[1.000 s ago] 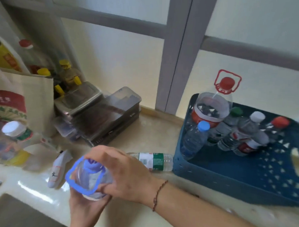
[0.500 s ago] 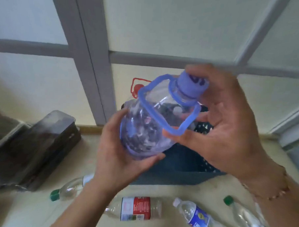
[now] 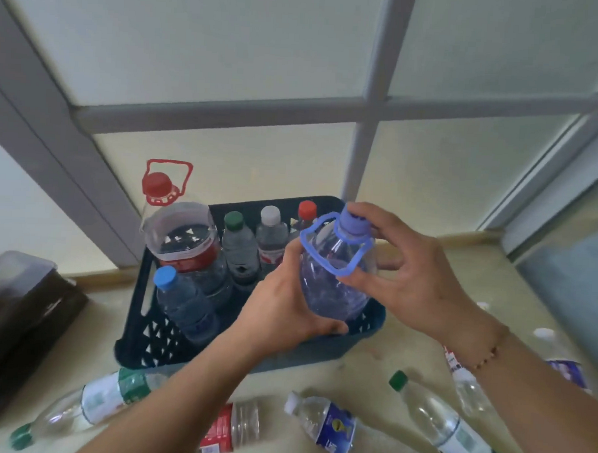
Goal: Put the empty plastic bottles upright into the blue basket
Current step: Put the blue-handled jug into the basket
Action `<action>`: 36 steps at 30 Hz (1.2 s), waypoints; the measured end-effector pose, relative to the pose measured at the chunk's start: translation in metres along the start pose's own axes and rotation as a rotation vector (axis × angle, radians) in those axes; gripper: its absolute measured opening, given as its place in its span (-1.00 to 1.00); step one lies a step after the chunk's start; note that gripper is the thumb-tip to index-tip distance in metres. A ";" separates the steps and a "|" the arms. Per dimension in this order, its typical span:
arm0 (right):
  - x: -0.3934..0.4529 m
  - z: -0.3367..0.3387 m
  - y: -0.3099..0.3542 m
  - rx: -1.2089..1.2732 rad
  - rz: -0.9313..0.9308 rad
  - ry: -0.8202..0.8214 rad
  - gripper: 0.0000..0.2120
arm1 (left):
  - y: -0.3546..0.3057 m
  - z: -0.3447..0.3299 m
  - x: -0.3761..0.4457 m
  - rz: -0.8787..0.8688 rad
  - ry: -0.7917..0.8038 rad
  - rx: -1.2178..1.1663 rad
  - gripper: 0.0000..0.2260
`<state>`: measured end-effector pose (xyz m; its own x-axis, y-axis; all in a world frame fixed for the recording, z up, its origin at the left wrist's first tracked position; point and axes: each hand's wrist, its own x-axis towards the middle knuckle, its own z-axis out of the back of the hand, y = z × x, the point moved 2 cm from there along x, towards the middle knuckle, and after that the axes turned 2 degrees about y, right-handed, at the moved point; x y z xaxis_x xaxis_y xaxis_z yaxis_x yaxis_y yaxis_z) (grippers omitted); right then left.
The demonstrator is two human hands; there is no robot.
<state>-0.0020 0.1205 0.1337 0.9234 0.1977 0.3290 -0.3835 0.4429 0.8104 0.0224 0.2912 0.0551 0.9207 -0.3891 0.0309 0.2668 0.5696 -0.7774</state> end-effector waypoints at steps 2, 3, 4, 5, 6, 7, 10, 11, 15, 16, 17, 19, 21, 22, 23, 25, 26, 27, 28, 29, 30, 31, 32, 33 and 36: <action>-0.003 0.001 -0.013 0.021 0.000 0.012 -0.38 | 0.004 -0.002 0.007 -0.006 0.055 -0.008 0.02; -0.003 0.000 -0.019 0.026 -0.001 0.023 -0.37 | 0.005 -0.003 0.010 -0.007 0.085 -0.015 0.01; -0.004 0.000 -0.025 0.024 -0.004 0.039 -0.36 | 0.006 -0.003 0.013 -0.002 0.113 -0.029 -0.02; -0.004 0.000 -0.031 0.018 -0.005 0.060 -0.35 | 0.007 -0.004 0.016 0.006 0.141 -0.048 -0.09; -0.004 -0.001 -0.036 0.004 -0.003 0.087 -0.35 | 0.007 -0.005 0.018 0.013 0.176 -0.064 -0.19; -0.004 -0.002 -0.041 -0.020 0.002 0.114 -0.35 | 0.008 -0.006 0.022 0.014 0.222 -0.085 -0.27; -0.006 -0.009 -0.057 -0.143 0.040 0.217 -0.33 | 0.020 -0.015 0.032 0.004 0.316 -0.139 -0.31; -0.007 -0.013 -0.062 -0.208 0.052 0.260 -0.31 | 0.029 -0.019 0.035 0.002 0.343 -0.120 -0.31; -0.015 -0.029 -0.081 -0.415 0.077 0.393 -0.27 | 0.066 -0.035 0.044 0.069 0.459 -0.016 -0.23; -0.015 -0.030 -0.084 -0.426 0.087 0.403 -0.26 | 0.074 -0.037 0.047 0.091 0.484 -0.020 -0.20; -0.014 -0.031 -0.087 -0.431 0.092 0.404 -0.27 | 0.078 -0.039 0.050 0.110 0.501 -0.021 -0.20; -0.012 -0.030 -0.091 -0.434 0.095 0.395 -0.28 | 0.086 -0.042 0.055 0.125 0.538 0.011 -0.20; -0.012 -0.029 -0.090 -0.454 0.103 0.408 -0.27 | 0.082 -0.039 0.054 0.174 0.577 0.014 -0.26; -0.013 -0.028 -0.088 -0.485 0.105 0.430 -0.25 | 0.075 -0.037 0.051 0.195 0.593 0.006 -0.31; -0.016 -0.024 -0.086 -0.521 0.108 0.452 -0.23 | 0.064 -0.033 0.047 0.216 0.608 0.000 -0.35; -0.025 -0.010 -0.084 -0.515 0.096 0.451 -0.20 | 0.047 -0.021 0.035 0.242 0.558 0.014 -0.24; -0.032 0.001 -0.086 -0.452 0.080 0.399 -0.24 | 0.035 -0.013 0.025 0.280 0.465 0.062 -0.16; -0.043 0.013 -0.090 -0.381 0.076 0.303 -0.31 | 0.026 -0.006 0.011 0.338 0.321 0.144 -0.15; -0.056 0.024 -0.099 -0.346 0.078 0.181 -0.40 | 0.017 -0.002 -0.008 0.374 0.146 0.216 -0.20; -0.070 0.034 -0.109 -0.361 0.068 0.064 -0.50 | 0.008 -0.002 -0.030 0.369 -0.061 0.267 -0.33; -0.085 0.041 -0.121 -0.408 0.026 -0.001 -0.58 | -0.006 -0.008 -0.053 0.292 -0.291 0.290 -0.50; -0.099 0.044 -0.133 -0.451 -0.057 0.020 -0.62 | -0.020 -0.021 -0.074 0.157 -0.490 0.279 -0.69; -0.111 0.045 -0.144 -0.477 -0.189 0.121 -0.62 | -0.031 -0.040 -0.090 0.014 -0.596 0.239 -0.81; -0.122 0.042 -0.156 -0.498 -0.338 0.286 -0.60 | -0.037 -0.066 -0.103 -0.115 -0.591 0.189 -0.87; -0.143 0.026 -0.187 -0.594 -0.494 0.731 -0.53 | -0.036 -0.160 -0.116 -0.386 -0.148 0.224 -0.75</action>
<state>-0.0617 -0.0129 -0.0522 0.8212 0.2694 -0.5030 -0.0963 0.9343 0.3432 -0.1400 0.2001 -0.0212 0.7686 -0.5051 0.3925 0.6374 0.5524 -0.5372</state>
